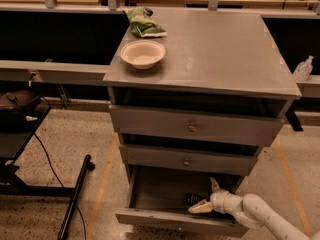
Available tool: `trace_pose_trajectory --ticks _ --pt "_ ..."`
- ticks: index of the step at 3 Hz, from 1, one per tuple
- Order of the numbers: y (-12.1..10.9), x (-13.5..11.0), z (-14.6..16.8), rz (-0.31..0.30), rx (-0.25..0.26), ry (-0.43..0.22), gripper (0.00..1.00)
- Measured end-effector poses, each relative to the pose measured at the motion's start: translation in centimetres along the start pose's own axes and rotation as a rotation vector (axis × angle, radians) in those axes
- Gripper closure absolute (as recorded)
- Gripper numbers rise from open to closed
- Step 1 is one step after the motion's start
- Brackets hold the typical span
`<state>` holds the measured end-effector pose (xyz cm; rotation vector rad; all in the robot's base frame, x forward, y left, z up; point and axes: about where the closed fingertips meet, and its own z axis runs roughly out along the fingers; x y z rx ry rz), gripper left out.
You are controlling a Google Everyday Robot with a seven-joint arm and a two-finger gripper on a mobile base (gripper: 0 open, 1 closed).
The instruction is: Place rxbar chocolate into bottom drawer
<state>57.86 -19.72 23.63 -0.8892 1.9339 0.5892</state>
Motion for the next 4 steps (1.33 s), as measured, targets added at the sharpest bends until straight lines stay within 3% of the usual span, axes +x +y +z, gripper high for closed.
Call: trace_pose_trajectory --ticks 2,3,4 --pt "-0.6 -1.1 -7.9 0.234 0.014 -0.03 0.0" --pt "-1.3 -2.9 -13.8 0.273 0.065 -0.092 0.0" --pt "-1.3 -2.9 -13.8 0.273 0.065 -0.092 0.0"
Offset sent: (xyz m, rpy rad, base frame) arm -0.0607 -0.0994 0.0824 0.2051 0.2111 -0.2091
